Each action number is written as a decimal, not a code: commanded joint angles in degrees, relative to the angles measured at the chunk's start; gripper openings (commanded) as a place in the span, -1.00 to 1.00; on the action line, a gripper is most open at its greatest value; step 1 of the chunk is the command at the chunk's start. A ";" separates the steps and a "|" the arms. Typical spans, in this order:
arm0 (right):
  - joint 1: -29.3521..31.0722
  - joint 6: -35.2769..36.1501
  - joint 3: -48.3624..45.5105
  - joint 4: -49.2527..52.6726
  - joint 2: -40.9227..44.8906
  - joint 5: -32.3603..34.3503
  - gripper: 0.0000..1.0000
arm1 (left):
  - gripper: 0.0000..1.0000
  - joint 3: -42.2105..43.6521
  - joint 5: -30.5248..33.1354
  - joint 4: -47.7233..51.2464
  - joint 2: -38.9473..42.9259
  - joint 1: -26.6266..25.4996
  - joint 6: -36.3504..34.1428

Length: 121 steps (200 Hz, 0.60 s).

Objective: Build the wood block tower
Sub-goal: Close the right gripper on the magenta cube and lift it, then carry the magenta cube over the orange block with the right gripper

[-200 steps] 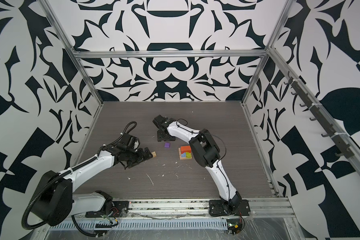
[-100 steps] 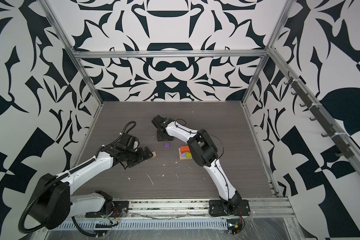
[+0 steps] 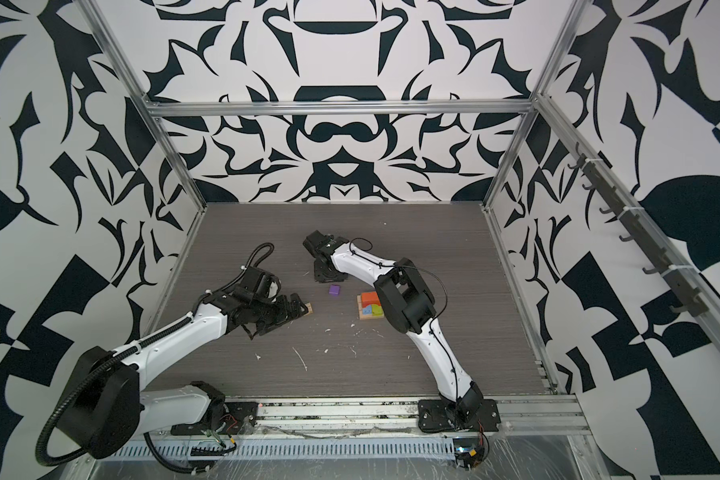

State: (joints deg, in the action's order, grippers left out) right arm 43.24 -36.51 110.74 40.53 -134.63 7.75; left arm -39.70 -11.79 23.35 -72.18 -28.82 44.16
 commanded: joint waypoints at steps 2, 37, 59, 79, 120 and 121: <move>0.44 0.61 1.15 1.30 1.83 1.57 -0.28 | 0.99 0.99 0.16 -0.06 -0.06 -0.27 0.74; 0.43 1.27 -0.16 0.09 3.50 1.57 -0.33 | 0.99 1.12 0.36 -0.18 0.10 -0.36 0.84; 0.39 1.27 -1.12 -0.64 4.93 1.63 -0.35 | 0.99 1.25 0.28 -0.56 0.11 -0.38 0.71; 0.43 1.42 -1.20 -0.30 5.99 1.66 -0.35 | 0.99 1.35 0.02 -0.78 0.13 -0.45 0.67; 0.44 1.98 -2.41 -0.10 8.96 1.53 -0.38 | 0.99 1.29 -0.59 -1.37 0.93 -0.45 -0.01; 0.44 2.02 -2.43 -0.06 9.08 1.50 -0.38 | 0.99 1.29 -0.64 -1.38 0.96 -0.45 0.02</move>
State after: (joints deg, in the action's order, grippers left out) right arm 43.29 -35.55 108.81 40.29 -130.82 8.19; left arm -39.48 -11.81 22.28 -72.18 -29.06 44.16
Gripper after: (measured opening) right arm 0.320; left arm 0.996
